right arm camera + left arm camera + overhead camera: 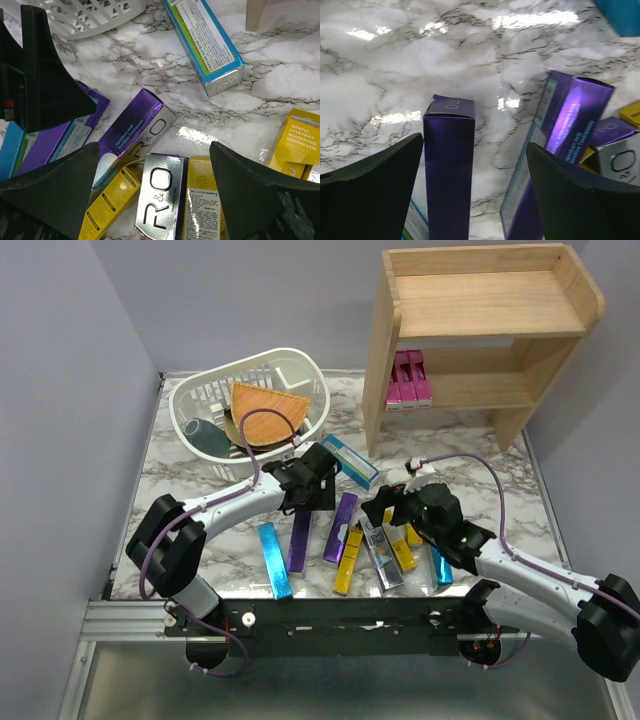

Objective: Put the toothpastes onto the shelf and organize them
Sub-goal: Pick up the toothpaste from the center of the board.

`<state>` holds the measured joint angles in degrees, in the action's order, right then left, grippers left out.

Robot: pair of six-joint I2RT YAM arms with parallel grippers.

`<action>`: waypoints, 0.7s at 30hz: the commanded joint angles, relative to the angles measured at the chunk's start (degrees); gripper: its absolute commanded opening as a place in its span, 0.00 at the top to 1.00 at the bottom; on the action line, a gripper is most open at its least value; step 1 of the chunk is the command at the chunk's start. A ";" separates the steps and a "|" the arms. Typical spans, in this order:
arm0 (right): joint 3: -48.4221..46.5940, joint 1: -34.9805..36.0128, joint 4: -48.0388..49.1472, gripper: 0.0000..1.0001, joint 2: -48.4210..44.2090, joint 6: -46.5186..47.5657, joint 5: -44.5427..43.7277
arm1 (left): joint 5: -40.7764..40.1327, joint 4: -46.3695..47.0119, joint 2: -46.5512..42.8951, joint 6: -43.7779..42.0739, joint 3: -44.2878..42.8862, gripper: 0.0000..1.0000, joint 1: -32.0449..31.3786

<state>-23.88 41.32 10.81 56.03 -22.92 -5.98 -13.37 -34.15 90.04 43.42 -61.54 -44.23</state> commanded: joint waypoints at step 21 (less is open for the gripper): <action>2.26 0.52 -0.35 0.01 -4.18 -2.31 -9.32 | 4.49 2.34 19.02 -2.37 -18.09 0.08 -6.92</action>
<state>-22.17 41.32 10.52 51.79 -24.43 -13.26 -11.51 -32.86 106.13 42.13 -77.14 -50.61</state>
